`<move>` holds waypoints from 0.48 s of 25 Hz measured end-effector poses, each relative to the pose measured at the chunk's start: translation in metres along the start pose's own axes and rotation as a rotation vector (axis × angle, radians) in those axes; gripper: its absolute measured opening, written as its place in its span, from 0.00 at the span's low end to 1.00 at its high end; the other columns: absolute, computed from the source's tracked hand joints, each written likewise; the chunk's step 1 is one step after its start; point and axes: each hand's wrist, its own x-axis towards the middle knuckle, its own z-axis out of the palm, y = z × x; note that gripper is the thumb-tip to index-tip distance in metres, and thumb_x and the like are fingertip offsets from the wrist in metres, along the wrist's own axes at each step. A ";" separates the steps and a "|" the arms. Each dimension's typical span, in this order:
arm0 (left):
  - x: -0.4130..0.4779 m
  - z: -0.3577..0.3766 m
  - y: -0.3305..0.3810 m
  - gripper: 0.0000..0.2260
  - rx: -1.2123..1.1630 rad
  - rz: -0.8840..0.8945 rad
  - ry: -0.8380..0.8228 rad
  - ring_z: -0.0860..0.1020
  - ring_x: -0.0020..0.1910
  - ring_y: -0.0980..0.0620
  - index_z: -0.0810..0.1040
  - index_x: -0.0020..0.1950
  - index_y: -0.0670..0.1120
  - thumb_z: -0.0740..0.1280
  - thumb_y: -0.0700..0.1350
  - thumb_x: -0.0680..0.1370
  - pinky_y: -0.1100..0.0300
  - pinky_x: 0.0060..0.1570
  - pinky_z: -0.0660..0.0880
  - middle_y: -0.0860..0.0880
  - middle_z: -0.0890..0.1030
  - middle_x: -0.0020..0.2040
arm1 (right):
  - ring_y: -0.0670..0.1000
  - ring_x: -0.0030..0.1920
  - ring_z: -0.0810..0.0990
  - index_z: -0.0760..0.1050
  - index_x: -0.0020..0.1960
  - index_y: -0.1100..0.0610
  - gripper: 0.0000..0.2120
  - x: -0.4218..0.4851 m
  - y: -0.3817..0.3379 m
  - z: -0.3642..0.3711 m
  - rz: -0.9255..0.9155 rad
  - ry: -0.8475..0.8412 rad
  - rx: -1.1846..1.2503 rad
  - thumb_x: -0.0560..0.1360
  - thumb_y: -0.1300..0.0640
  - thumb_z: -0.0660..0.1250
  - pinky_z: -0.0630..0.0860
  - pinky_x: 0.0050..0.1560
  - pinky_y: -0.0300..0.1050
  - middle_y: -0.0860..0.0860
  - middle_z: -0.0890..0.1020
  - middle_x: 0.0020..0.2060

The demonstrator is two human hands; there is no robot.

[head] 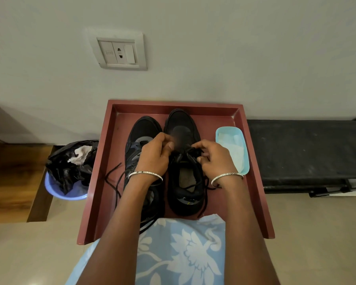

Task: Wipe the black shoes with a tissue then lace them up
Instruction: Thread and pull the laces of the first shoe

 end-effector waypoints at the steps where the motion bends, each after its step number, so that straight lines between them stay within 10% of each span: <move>1: -0.005 -0.001 0.003 0.08 0.062 -0.023 -0.052 0.81 0.42 0.51 0.76 0.57 0.46 0.65 0.49 0.82 0.48 0.48 0.81 0.51 0.81 0.42 | 0.51 0.53 0.82 0.81 0.57 0.51 0.15 0.000 0.000 0.001 0.000 0.008 -0.061 0.76 0.67 0.68 0.80 0.55 0.49 0.50 0.83 0.53; 4: -0.023 -0.005 0.010 0.18 0.146 -0.132 -0.166 0.81 0.36 0.50 0.71 0.56 0.48 0.72 0.57 0.76 0.52 0.43 0.80 0.48 0.81 0.39 | 0.54 0.48 0.81 0.81 0.46 0.54 0.02 0.001 -0.006 0.001 0.010 0.069 -0.209 0.77 0.60 0.70 0.76 0.46 0.45 0.51 0.83 0.45; 12: -0.034 -0.006 0.000 0.10 -0.110 -0.210 -0.028 0.82 0.42 0.48 0.75 0.54 0.48 0.69 0.36 0.76 0.55 0.45 0.83 0.41 0.82 0.49 | 0.48 0.34 0.78 0.73 0.41 0.55 0.19 -0.024 -0.016 -0.012 0.113 0.042 0.019 0.82 0.42 0.60 0.73 0.39 0.44 0.49 0.80 0.32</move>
